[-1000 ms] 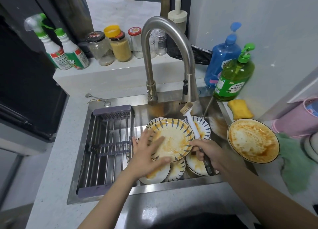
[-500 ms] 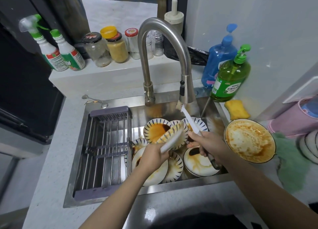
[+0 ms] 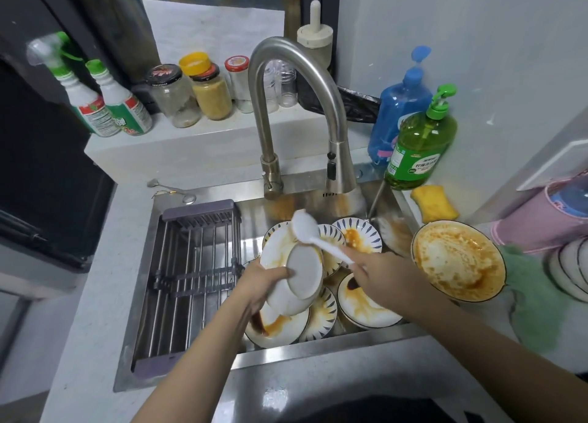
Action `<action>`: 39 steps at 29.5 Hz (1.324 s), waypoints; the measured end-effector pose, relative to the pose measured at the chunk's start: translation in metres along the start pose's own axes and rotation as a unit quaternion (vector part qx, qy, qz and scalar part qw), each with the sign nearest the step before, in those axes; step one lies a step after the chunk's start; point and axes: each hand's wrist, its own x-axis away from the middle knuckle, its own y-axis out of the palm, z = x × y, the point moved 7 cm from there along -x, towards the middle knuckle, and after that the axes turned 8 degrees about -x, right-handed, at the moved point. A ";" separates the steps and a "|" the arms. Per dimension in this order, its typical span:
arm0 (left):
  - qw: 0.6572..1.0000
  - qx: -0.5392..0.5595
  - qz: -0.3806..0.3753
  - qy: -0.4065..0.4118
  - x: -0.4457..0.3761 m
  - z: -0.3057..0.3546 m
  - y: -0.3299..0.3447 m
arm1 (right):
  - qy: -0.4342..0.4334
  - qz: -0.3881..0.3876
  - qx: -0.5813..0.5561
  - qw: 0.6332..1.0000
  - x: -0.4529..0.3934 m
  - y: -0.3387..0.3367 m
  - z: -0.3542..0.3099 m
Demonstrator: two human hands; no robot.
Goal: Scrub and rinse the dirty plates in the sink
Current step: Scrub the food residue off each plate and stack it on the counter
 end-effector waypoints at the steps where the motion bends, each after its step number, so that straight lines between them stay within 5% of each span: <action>1: 1.000 -0.006 0.005 0.001 -0.001 0.001 -0.002 | -0.032 -0.006 -0.005 0.999 0.007 0.000 -0.014; 3: 1.000 -0.021 0.014 0.001 -0.001 0.004 -0.007 | -0.059 -0.012 0.000 0.998 0.009 -0.002 -0.025; 7: 0.999 -0.039 0.004 0.004 0.004 0.010 -0.006 | 0.023 -0.006 0.002 1.000 -0.011 -0.013 0.004; 11: 0.998 -0.061 0.010 0.015 0.004 0.015 -0.009 | -0.072 -0.008 0.006 0.997 0.008 -0.014 -0.033; 15: 0.998 -0.067 0.009 0.019 0.003 0.015 -0.009 | 0.004 -0.014 0.030 0.999 -0.016 -0.022 -0.007; 20: 0.992 -0.122 0.015 0.038 0.001 0.018 -0.014 | -0.070 -0.031 0.035 0.996 0.001 -0.021 -0.036; 25: 0.987 -0.151 0.007 0.053 0.007 0.022 -0.013 | 0.007 -0.035 0.041 0.999 -0.018 -0.024 -0.006; 29: 0.988 -0.145 0.012 0.059 0.008 0.024 -0.019 | -0.050 -0.029 0.015 0.998 -0.001 -0.020 -0.027; 33: 0.994 -0.091 0.014 0.056 0.011 0.025 -0.018 | 0.035 -0.040 -0.030 0.998 -0.021 -0.016 0.008; 39: 0.999 -0.015 0.003 0.040 0.010 0.020 -0.021 | 0.020 -0.051 -0.125 0.991 -0.013 -0.004 0.005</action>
